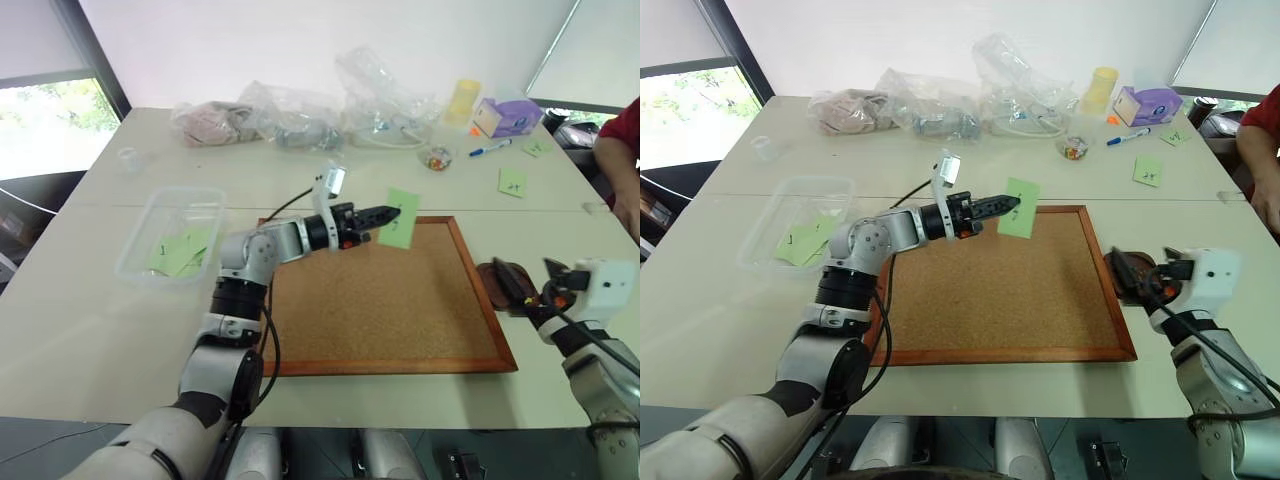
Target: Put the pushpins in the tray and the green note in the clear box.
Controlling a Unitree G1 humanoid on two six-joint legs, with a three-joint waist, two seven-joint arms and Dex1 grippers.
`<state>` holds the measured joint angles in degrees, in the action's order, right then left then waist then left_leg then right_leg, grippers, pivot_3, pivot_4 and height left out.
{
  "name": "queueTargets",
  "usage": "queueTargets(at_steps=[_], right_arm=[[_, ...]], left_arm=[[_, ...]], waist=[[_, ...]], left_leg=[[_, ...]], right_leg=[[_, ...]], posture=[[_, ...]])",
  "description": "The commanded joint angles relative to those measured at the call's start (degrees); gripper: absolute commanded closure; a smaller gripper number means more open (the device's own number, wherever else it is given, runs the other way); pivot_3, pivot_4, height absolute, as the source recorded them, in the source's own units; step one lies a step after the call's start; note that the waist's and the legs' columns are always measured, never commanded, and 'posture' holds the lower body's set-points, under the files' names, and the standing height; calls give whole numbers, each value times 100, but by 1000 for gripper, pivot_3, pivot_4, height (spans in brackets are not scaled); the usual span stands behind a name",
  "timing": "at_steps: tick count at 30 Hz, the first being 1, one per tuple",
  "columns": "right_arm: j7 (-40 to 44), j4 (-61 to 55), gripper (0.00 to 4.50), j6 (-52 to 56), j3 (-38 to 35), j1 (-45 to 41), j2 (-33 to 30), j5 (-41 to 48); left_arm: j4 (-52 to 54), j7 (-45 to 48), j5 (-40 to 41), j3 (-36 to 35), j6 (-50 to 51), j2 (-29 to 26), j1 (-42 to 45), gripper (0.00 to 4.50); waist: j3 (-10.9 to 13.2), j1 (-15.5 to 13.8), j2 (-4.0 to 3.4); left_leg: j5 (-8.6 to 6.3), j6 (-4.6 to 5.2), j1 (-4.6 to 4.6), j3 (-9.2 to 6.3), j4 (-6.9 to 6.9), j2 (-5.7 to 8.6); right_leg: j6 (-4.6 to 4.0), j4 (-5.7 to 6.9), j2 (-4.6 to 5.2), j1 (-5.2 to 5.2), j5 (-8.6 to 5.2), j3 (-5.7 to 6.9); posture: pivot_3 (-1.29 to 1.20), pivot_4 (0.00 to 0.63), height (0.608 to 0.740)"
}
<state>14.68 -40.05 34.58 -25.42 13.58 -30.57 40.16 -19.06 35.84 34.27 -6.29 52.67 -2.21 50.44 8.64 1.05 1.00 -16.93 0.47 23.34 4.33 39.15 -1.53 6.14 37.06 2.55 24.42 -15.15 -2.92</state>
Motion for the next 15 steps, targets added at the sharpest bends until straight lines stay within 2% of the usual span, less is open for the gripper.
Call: queueTargets(at_steps=[1,3,6,11,15], right_arm=[[189,-720,29,379,56,-168,-334,715],[274,-1015,29,669,391,-431,-608,1065],[430,-1070,29,951,1010,-889,-927,1114],[763,-464,29,813,2051,-1492,-861,510],[985,-50,29,633,2516,-1815,-694,137]], left_arm=[[582,-229,214,-498,125,-535,352,4500],[788,-557,464,-1004,592,-1074,484,4500],[879,-943,768,-1690,1269,-1859,617,4500],[608,-600,204,-1467,1473,-3756,112,4500],[-11,-131,-271,-993,1049,-4582,-202,4500]], waist=[[3,1,2],[13,12,12],[17,-3,19],[20,-27,29],[28,-71,48]], left_leg=[[0,0,0,-1,0,-1],[0,0,0,0,1,-3],[0,0,1,-1,0,-11],[1,-2,1,1,-2,-6],[3,-6,2,4,2,-3]], right_leg=[[0,0,0,0,0,0],[0,1,0,0,0,1],[-1,2,-3,3,0,4],[0,-1,4,3,0,7],[-2,-1,10,2,-1,10]], posture=[[0,150,737],[0,150,737],[0,150,737],[0,150,737],[0,150,737]])
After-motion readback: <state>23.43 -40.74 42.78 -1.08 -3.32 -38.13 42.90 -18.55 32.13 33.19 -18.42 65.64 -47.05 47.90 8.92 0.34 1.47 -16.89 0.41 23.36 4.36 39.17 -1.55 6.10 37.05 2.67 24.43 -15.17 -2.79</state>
